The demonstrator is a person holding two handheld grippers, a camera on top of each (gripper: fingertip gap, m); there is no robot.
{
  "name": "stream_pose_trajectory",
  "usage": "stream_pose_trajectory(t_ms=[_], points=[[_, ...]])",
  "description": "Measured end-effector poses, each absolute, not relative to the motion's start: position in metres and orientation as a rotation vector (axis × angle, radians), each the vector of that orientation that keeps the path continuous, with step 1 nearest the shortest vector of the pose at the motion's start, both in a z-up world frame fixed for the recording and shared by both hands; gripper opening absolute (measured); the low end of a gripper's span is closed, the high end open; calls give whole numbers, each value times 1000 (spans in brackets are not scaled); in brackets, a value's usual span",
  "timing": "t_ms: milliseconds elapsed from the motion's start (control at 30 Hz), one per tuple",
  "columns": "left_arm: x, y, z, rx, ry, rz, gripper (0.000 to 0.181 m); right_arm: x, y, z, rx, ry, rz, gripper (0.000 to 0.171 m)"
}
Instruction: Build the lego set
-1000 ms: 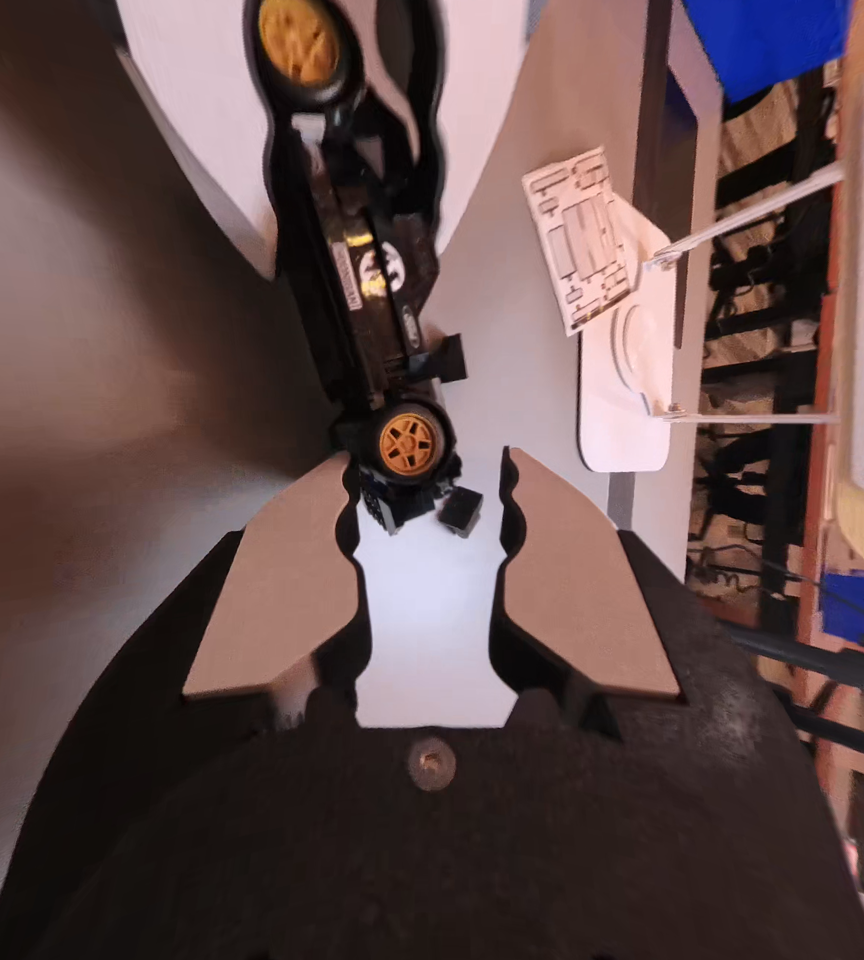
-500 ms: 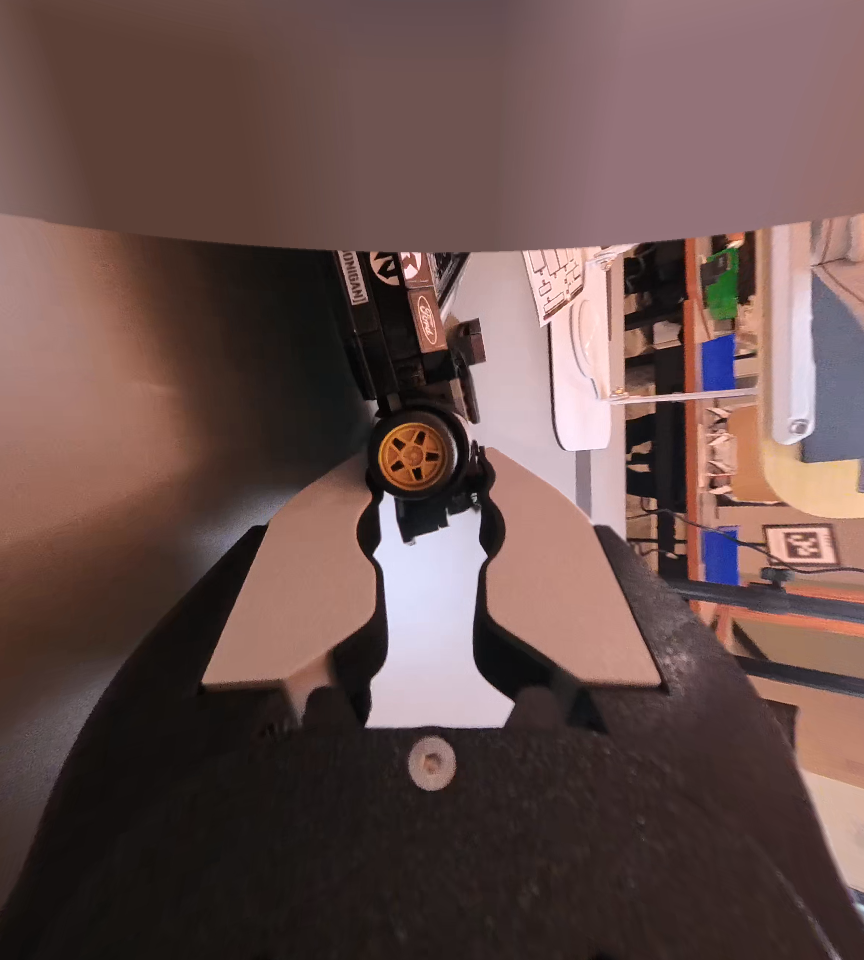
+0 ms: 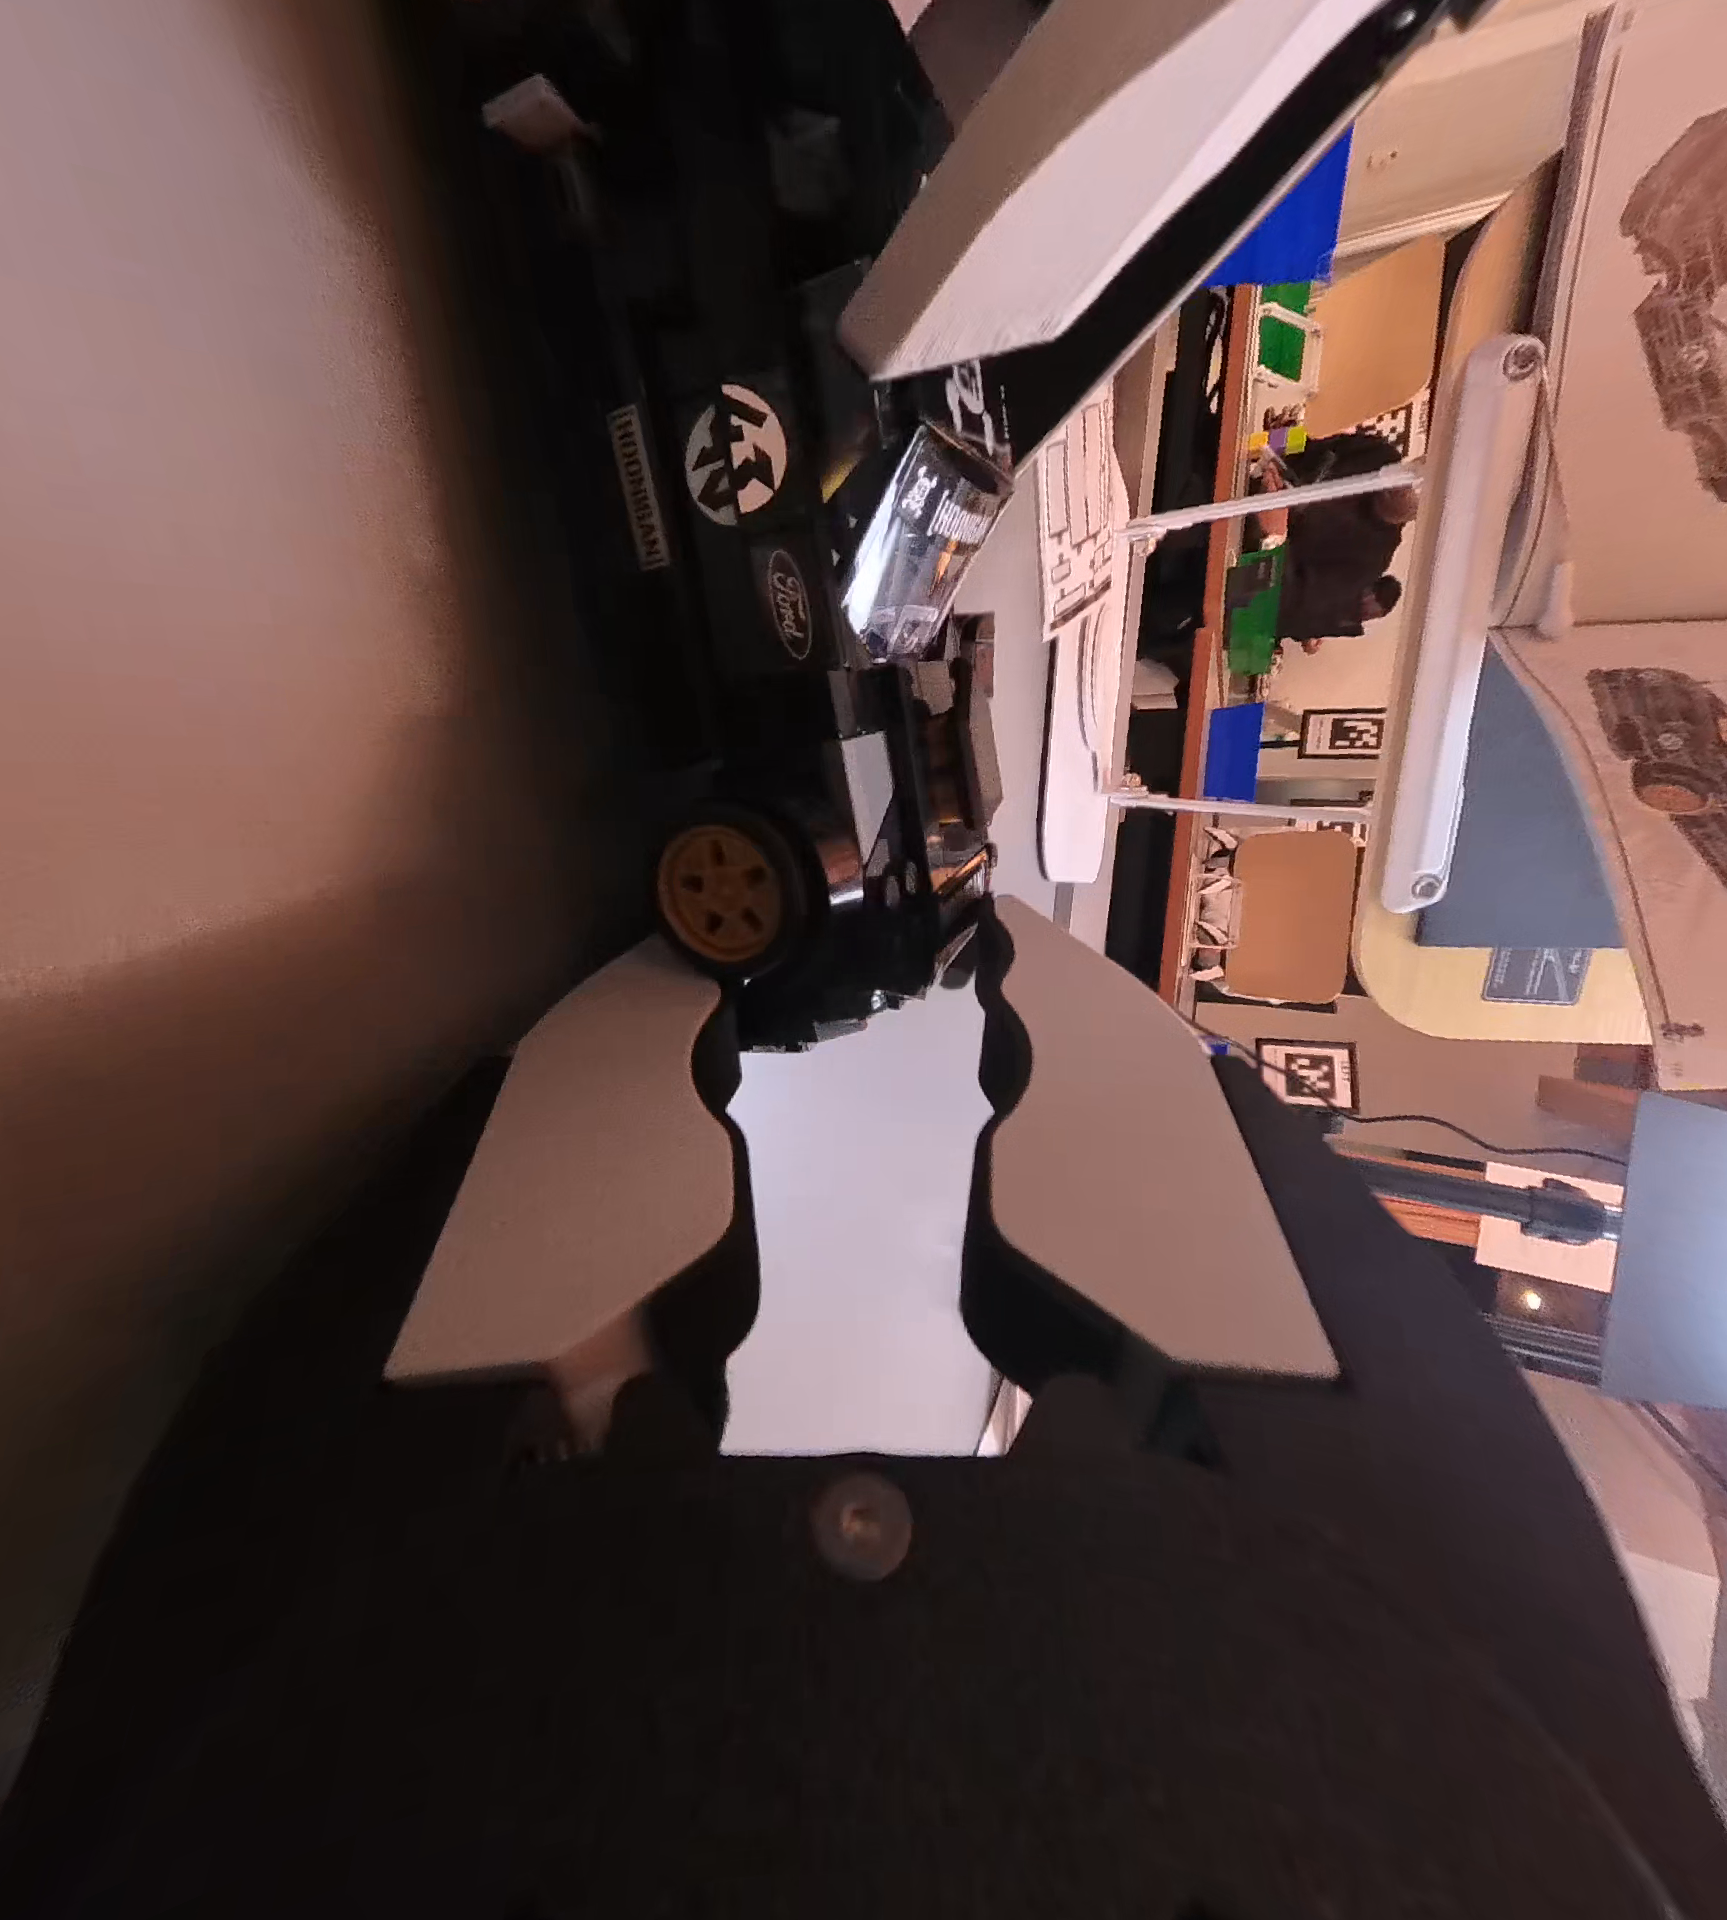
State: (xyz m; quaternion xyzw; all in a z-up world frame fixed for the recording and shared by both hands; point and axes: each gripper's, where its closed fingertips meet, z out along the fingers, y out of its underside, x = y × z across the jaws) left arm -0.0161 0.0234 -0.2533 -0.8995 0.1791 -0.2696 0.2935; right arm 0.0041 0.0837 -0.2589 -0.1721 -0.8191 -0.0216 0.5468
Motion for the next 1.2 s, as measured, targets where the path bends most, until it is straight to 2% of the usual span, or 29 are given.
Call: stream_pose_trajectory(t_ms=[233, 367, 500, 667, 767, 800, 933, 1067, 1200], points=[[-10, 25, -254, -2392, 470, -700, 62, 18, 87, -259, -432, -1976, -8, 46], [-10, 27, -257, -2412, 468, -654, 62, 34, 91, -261, -443, -2002, 10, 42], [-10, 29, -256, -2402, 491, -609, 63, 46, 92, -255, -734, -2034, 175, 43], [-35, 29, -227, -2283, 411, -717, 62, 48, 59, -263, -1152, -2074, 418, 49], [-44, 20, -236, -2319, 436, -811, 63, 42, 70, -270, -1135, -2060, 306, 49], [-42, 17, -240, -2325, 457, -833, 63, 39, 72, -271, -1147, -2057, 312, 43], [-28, 8, -253, -2345, 589, -830, 53, 29, 79, -271, -1176, -2066, 356, 47], [-33, 8, -252, -2332, 559, -797, 48, 15, 92, -268, -1198, -2047, 404, 43], [-36, 8, -254, -2327, 512, -769, 51, 10, 91, -269, -1203, -2091, 490, 42]])
